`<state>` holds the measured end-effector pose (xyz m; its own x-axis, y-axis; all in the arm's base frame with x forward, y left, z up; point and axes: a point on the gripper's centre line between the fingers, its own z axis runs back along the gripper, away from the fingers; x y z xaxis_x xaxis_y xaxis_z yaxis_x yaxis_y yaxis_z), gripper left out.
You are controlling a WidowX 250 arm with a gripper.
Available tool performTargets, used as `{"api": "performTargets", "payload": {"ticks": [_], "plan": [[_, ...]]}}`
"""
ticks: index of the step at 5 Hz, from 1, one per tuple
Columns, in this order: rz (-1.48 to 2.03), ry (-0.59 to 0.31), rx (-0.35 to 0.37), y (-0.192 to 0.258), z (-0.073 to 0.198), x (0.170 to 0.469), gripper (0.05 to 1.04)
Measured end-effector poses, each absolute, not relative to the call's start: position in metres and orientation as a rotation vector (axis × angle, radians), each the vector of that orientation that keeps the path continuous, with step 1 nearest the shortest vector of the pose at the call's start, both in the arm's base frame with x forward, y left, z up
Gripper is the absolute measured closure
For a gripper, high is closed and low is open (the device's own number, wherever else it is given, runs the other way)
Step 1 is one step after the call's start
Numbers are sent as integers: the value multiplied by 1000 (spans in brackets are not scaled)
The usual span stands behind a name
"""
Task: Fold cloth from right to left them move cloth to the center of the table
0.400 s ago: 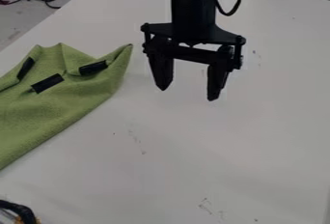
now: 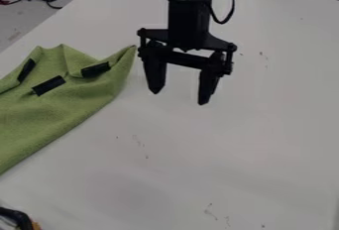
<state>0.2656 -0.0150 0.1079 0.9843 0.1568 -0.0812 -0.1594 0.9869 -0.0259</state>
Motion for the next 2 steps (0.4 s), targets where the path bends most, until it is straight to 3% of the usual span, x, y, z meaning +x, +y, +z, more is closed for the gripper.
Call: {"api": "performTargets", "payload": {"ticks": [2], "plan": [[172,147,19,73,100,289,84]]}}
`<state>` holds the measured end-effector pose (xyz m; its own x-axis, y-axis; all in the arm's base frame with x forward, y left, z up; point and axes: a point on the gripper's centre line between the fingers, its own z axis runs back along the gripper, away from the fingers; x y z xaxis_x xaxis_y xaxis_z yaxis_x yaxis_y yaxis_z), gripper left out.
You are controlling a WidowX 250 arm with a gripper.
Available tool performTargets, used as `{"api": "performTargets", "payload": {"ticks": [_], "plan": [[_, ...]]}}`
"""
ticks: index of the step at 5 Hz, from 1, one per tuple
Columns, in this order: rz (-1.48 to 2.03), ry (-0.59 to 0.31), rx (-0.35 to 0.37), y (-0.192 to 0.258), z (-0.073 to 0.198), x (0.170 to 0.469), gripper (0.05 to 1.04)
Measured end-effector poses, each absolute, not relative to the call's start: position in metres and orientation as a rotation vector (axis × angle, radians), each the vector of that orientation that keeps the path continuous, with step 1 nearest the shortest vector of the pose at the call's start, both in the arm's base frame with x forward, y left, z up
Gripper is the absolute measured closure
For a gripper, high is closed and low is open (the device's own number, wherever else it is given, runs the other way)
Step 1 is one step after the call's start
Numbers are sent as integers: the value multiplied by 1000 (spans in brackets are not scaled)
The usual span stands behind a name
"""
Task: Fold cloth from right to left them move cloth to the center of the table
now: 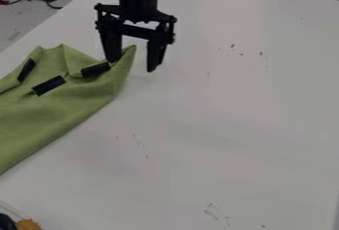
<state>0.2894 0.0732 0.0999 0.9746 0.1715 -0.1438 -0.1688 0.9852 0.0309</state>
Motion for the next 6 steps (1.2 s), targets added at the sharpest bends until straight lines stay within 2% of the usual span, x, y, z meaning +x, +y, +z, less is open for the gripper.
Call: {"api": "performTargets", "payload": {"ticks": [2,3,4,5,6], "plan": [[192,208,-39,163,73,294,84],[215,218,-42,197,59,281,84],[230,175,-13,217,55,275,107],[251,186,-8,228,41,270,131],[253,185,5,230,35,268,89]]}}
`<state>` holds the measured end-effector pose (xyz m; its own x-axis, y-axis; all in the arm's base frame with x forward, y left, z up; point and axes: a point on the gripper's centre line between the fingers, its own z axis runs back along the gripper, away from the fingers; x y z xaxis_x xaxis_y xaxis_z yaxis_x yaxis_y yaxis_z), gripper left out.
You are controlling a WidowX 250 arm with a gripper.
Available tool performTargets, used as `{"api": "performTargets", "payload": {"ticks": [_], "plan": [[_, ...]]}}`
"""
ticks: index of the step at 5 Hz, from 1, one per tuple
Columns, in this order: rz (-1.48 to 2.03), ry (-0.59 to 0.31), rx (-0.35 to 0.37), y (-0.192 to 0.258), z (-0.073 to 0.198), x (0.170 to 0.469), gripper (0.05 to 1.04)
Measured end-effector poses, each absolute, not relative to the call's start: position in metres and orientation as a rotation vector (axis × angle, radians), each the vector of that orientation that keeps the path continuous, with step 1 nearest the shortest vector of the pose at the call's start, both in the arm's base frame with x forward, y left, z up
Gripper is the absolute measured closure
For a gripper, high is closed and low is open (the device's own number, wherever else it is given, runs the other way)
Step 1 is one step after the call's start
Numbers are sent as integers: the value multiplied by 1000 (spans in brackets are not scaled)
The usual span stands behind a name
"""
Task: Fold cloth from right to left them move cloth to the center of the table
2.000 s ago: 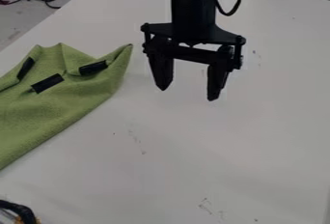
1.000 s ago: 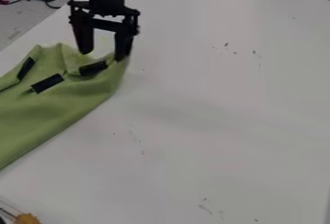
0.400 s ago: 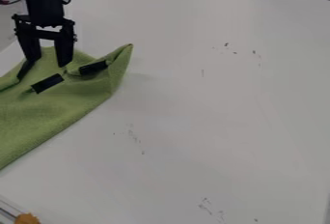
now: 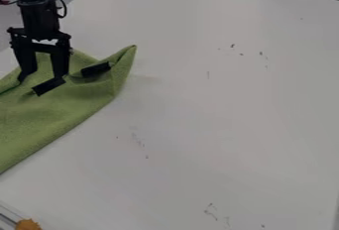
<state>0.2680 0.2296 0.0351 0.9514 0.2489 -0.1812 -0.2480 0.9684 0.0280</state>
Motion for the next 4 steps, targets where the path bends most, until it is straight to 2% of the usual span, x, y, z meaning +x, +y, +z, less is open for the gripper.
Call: {"api": "performTargets", "payload": {"ticks": [2,3,4], "plan": [[266,195,-17,232,16,262,86],[266,198,-4,226,6,256,128],[254,199,1,226,6,256,399]]}}
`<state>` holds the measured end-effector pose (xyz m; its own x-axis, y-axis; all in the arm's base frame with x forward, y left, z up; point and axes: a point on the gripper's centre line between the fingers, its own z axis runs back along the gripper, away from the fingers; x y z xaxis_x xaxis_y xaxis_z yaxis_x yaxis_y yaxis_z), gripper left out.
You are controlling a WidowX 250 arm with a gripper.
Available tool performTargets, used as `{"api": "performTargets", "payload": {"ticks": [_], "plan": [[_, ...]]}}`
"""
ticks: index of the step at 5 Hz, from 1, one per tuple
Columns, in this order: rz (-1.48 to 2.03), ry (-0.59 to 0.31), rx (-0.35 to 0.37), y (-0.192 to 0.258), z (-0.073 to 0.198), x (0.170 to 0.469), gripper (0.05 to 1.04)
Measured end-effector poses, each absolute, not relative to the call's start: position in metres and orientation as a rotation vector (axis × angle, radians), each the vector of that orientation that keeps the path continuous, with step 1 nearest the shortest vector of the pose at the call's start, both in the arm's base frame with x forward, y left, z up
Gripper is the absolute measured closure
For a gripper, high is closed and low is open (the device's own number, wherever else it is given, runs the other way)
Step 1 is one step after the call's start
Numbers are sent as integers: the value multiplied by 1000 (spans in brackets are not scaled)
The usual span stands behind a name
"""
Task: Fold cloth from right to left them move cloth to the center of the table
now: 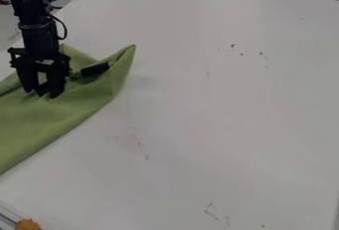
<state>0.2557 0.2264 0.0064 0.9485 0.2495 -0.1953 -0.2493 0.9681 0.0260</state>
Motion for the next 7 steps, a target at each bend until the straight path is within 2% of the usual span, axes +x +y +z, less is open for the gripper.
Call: {"api": "performTargets", "payload": {"ticks": [1,2,3,4,7], "plan": [[247,196,11,227,5,255,674],[227,200,34,222,5,257,829],[219,199,35,222,5,256,869],[241,195,37,218,9,253,970],[256,158,91,182,49,260,997]]}}
